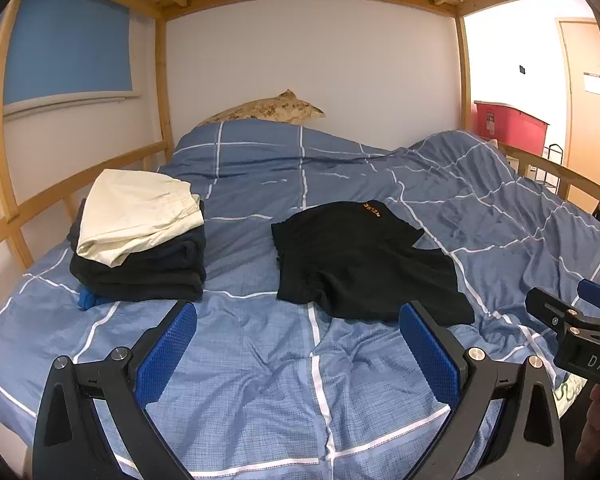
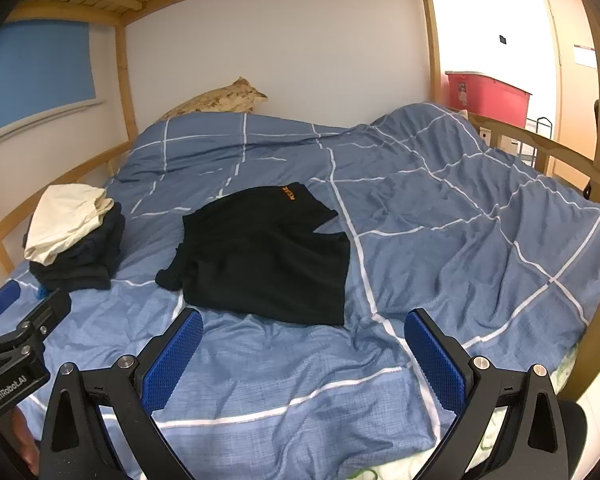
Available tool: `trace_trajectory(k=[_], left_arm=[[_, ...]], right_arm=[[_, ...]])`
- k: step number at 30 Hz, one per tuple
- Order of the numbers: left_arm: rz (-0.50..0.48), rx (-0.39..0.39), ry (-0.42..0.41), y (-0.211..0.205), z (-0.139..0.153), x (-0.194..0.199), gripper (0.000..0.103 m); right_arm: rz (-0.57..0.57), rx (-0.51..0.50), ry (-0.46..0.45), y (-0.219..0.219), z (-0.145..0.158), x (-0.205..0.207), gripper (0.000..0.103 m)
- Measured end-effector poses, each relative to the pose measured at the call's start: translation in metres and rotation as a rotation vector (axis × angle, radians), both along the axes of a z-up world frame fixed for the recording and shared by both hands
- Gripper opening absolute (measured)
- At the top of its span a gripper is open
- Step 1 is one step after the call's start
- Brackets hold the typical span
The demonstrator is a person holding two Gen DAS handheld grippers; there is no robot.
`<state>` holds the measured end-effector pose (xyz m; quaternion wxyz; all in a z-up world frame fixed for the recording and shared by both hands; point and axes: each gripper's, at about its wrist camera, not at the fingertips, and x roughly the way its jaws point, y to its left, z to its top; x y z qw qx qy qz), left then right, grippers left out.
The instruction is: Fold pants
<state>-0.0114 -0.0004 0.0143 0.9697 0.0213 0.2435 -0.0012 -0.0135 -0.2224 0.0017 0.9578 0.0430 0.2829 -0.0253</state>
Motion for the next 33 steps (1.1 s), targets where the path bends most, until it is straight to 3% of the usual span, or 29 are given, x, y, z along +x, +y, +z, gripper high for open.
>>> trace_trajectory(k=[33], left_arm=[[0.009,-0.005,-0.026,0.01,0.003,-0.005,0.103]], right_arm=[[0.009,-0.008,-0.016,0.003,0.004,-0.003,0.102]])
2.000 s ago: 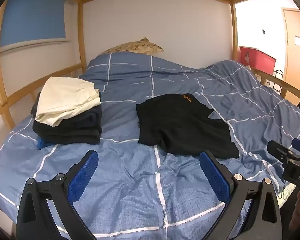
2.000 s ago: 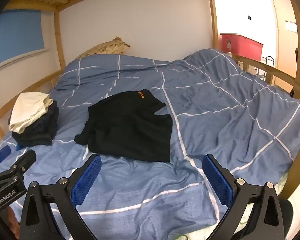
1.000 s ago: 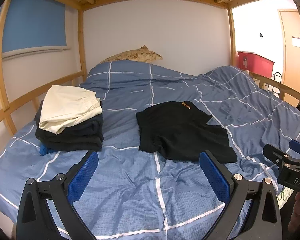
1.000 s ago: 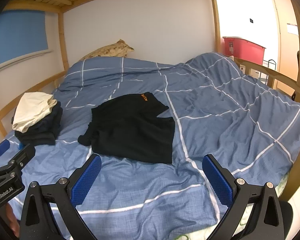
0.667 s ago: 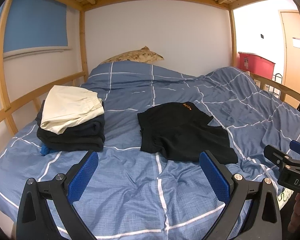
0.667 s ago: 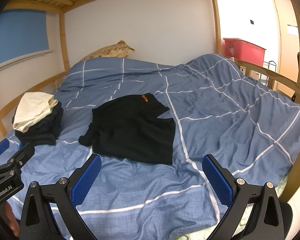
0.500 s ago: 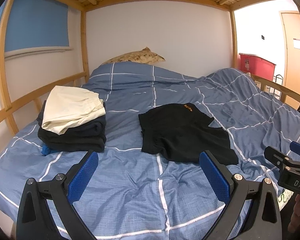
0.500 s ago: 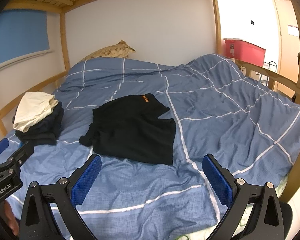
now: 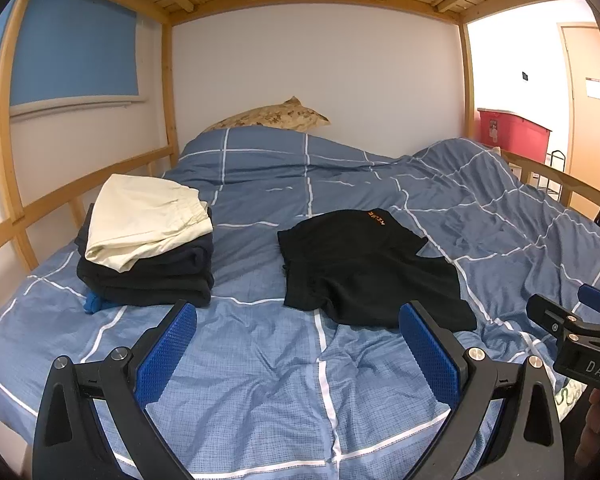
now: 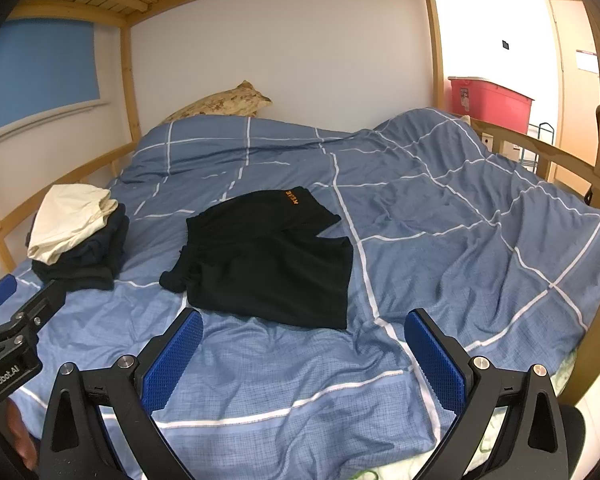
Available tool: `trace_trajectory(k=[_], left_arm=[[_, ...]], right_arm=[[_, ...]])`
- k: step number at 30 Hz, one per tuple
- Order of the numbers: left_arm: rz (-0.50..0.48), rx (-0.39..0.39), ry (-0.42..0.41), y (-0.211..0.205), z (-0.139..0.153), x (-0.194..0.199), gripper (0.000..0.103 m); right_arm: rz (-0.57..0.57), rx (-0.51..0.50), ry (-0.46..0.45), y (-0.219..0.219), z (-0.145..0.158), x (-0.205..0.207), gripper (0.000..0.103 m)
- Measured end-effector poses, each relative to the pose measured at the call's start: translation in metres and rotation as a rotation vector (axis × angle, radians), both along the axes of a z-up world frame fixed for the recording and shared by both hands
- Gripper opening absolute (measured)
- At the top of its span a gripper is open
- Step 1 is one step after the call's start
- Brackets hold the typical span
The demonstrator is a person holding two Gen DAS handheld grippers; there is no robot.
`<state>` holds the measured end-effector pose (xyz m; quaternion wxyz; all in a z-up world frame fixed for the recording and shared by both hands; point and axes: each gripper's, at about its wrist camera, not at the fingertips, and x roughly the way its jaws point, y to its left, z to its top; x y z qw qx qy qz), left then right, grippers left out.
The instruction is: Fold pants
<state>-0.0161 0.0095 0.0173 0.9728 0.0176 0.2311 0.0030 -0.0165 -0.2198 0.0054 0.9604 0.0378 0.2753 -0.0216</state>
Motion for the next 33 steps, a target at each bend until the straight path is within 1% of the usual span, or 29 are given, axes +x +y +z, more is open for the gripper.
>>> trace_trajectory(k=[21,29,33], left_arm=[[0.008,0.003,-0.001,0.005,0.003,-0.001,0.103],[0.011,0.002,0.004,0.006,0.001,0.0,0.103],[0.015,0.0,0.017,0.006,-0.007,0.003,0.103]], right_arm=[[0.007,-0.007,-0.002,0.003,0.001,0.001,0.102],[0.008,-0.012,0.005,0.005,-0.004,0.003,0.102],[0.002,-0.015,0.012,0.006,-0.009,0.006,0.102]])
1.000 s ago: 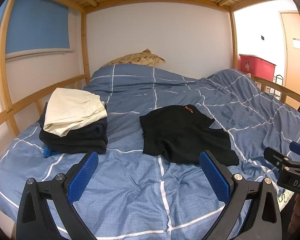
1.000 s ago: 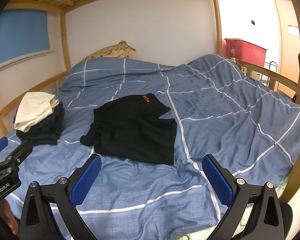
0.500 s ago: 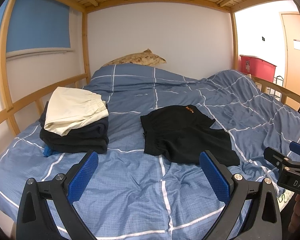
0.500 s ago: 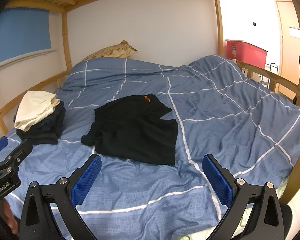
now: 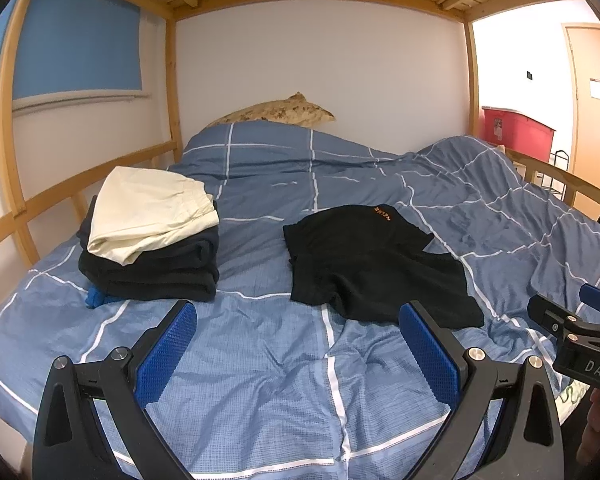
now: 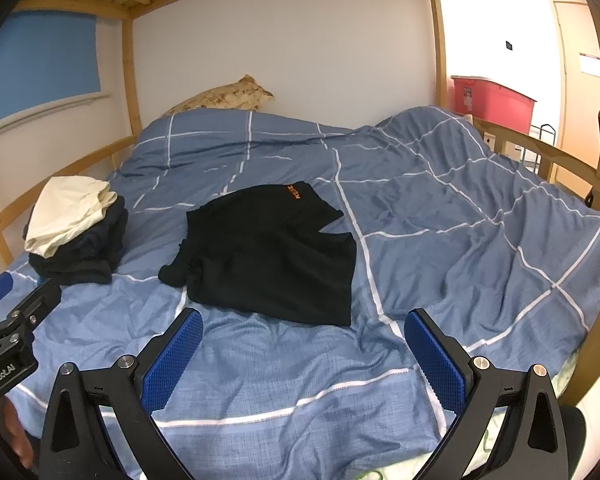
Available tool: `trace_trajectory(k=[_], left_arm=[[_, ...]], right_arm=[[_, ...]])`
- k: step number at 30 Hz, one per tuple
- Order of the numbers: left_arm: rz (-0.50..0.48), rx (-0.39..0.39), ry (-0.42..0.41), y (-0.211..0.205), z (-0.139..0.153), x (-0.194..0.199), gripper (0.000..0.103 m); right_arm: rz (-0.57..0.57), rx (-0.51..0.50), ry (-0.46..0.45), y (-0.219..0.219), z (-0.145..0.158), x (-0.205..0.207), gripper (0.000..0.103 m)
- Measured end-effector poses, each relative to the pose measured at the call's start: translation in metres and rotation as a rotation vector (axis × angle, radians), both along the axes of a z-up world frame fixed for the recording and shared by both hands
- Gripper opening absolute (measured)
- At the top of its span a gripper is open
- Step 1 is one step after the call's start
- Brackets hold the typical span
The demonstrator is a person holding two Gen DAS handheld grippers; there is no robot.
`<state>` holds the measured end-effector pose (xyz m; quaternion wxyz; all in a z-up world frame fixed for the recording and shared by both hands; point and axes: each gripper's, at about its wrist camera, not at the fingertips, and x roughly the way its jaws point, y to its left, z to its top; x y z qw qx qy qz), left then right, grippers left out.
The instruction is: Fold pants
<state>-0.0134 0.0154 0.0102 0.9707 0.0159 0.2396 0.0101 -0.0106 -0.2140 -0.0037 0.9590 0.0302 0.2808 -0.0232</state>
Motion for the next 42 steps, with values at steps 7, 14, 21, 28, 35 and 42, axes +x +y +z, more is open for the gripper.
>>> trace_trajectory(k=[7,14,21,28,35,42], left_arm=[[0.026,0.042,0.012,0.002,-0.018,0.014,0.103],[0.026,0.163,0.009,-0.001,-0.046,0.055,0.101],[-0.02,0.067,0.104,0.01,-0.066,0.115,0.086],[-0.001,0.004,0.233,0.014,-0.096,0.171,0.064],[0.003,-0.079,0.332,0.017,-0.12,0.208,0.047],[-0.004,-0.223,0.414,0.028,-0.136,0.221,0.044]], right_arm=[[-0.051,0.019,0.017,-0.003,-0.023,0.012,0.102],[-0.103,0.047,0.082,-0.01,-0.053,0.045,0.102],[-0.153,0.076,0.106,-0.01,-0.075,0.079,0.102],[-0.231,0.147,0.149,-0.012,-0.096,0.109,0.102],[-0.274,0.209,0.203,-0.021,-0.113,0.127,0.102],[-0.259,0.21,0.219,-0.015,-0.121,0.135,0.102]])
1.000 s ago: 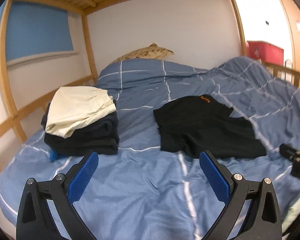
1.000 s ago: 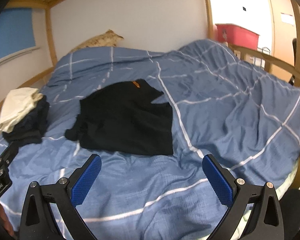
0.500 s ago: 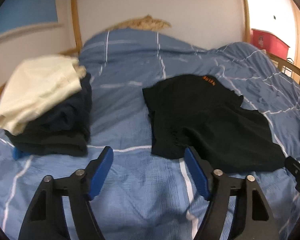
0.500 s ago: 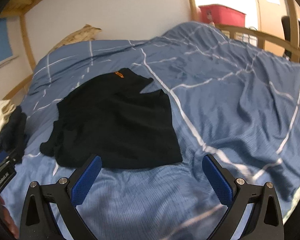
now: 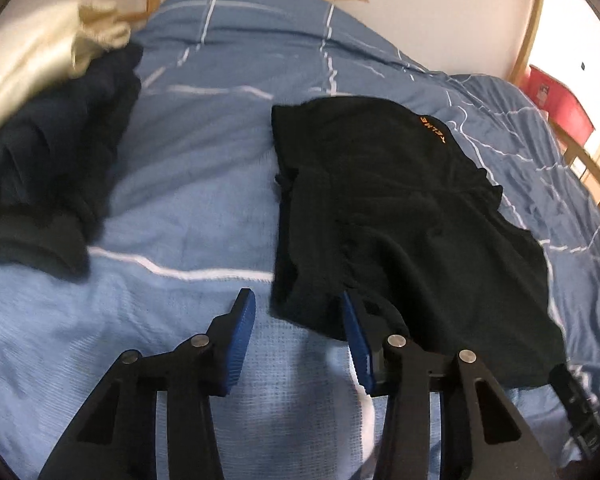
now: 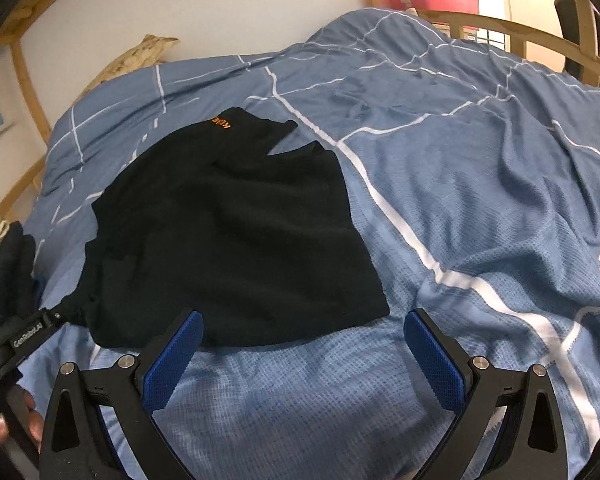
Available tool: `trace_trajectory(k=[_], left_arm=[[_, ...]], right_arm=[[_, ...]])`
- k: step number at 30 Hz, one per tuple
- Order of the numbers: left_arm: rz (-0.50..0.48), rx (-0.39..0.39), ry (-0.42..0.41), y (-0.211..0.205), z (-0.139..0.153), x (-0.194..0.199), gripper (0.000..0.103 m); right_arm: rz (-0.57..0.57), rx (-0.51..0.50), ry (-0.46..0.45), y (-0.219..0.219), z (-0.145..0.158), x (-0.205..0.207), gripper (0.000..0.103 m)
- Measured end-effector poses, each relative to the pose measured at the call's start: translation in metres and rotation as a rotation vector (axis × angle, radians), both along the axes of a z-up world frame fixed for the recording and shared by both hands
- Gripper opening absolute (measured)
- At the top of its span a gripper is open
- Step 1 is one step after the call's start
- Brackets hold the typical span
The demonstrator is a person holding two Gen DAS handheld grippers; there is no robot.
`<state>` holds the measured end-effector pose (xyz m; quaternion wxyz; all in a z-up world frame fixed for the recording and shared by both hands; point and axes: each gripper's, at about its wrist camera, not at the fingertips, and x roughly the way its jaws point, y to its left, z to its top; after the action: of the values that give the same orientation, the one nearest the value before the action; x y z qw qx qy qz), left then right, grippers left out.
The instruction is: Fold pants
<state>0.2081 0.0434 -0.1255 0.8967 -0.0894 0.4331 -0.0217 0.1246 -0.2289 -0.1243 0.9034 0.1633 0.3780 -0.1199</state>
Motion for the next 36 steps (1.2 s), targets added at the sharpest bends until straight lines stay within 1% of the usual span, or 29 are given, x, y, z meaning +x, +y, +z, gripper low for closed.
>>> trace_trajectory(k=[1,3,5,6,7,8,10,11,13,15,17,19,21,24,25,26,28,30,32,34,35,36], left_arm=[[0.009,-0.029,0.008,0.002,-0.001,0.001,0.044],[0.018,-0.059,0.021,0.002,-0.004,0.003,0.043],[0.014,-0.069,0.036,0.0,-0.008,0.006,0.038],[0.018,-0.062,0.038,-0.001,-0.009,0.007,0.035],[0.022,-0.05,0.03,-0.002,-0.01,0.008,0.028],[0.025,-0.036,0.022,-0.003,-0.009,0.007,0.023],[0.024,-0.009,0.012,-0.003,-0.006,0.005,0.018],[0.027,0.007,-0.003,-0.001,-0.002,0.003,0.017],[0.062,0.084,-0.044,0.001,0.007,-0.004,0.017],[0.07,0.173,-0.052,0.002,0.012,-0.007,0.017],[0.062,0.164,-0.032,0.003,0.011,-0.007,0.017],[0.059,0.196,-0.012,0.001,0.007,-0.007,0.017],[0.041,0.224,0.009,-0.003,0.003,-0.005,0.017],[0.024,0.241,0.002,-0.009,0.002,-0.007,0.023],[0.019,0.242,-0.007,-0.01,0.003,-0.009,0.029],[0.016,0.24,-0.013,-0.012,0.004,-0.011,0.038],[0.007,0.227,-0.022,-0.015,0.005,-0.016,0.05],[-0.003,0.209,-0.02,-0.017,0.004,-0.018,0.051],[-0.008,0.2,-0.011,-0.019,0.001,-0.016,0.051],[-0.009,0.206,0.007,-0.019,-0.003,-0.015,0.051],[-0.013,0.203,0.012,-0.02,-0.004,-0.014,0.051],[-0.014,0.201,0.013,-0.02,-0.004,-0.014,0.051]], right_arm=[[-0.001,0.003,-0.002,-0.001,-0.001,0.001,0.102],[-0.001,0.01,0.006,-0.001,-0.004,0.002,0.102],[0.001,0.014,0.011,-0.001,-0.006,0.003,0.102],[-0.003,0.015,0.013,-0.001,-0.006,0.003,0.102],[-0.004,0.018,0.012,-0.002,-0.007,0.003,0.102],[-0.005,0.019,0.012,-0.003,-0.007,0.003,0.102],[-0.006,0.019,0.01,-0.002,-0.006,0.003,0.102],[-0.006,0.016,0.008,-0.002,-0.005,0.003,0.102],[0.0,0.013,-0.001,-0.002,-0.003,0.002,0.102],[0.006,0.002,-0.014,0.0,-0.001,0.0,0.102],[0.005,-0.003,-0.021,0.0,0.0,-0.001,0.102],[-0.001,-0.002,-0.02,-0.002,0.0,-0.003,0.102],[-0.016,-0.002,-0.017,-0.006,-0.001,-0.005,0.102],[-0.037,-0.001,-0.019,-0.015,-0.002,-0.008,0.101],[-0.037,0.008,-0.023,-0.018,-0.002,-0.008,0.1],[-0.038,0.014,-0.024,-0.021,-0.003,-0.008,0.098],[-0.042,0.036,-0.033,-0.027,-0.003,-0.009,0.093],[-0.056,0.067,-0.048,-0.032,-0.005,-0.011,0.087],[-0.069,0.083,-0.051,-0.037,-0.007,-0.01,0.084],[-0.072,0.093,-0.029,-0.04,-0.011,-0.005,0.076],[-0.062,0.103,-0.015,-0.041,-0.014,-0.002,0.067],[-0.048,0.119,-0.002,-0.041,-0.016,0.0,0.062]])
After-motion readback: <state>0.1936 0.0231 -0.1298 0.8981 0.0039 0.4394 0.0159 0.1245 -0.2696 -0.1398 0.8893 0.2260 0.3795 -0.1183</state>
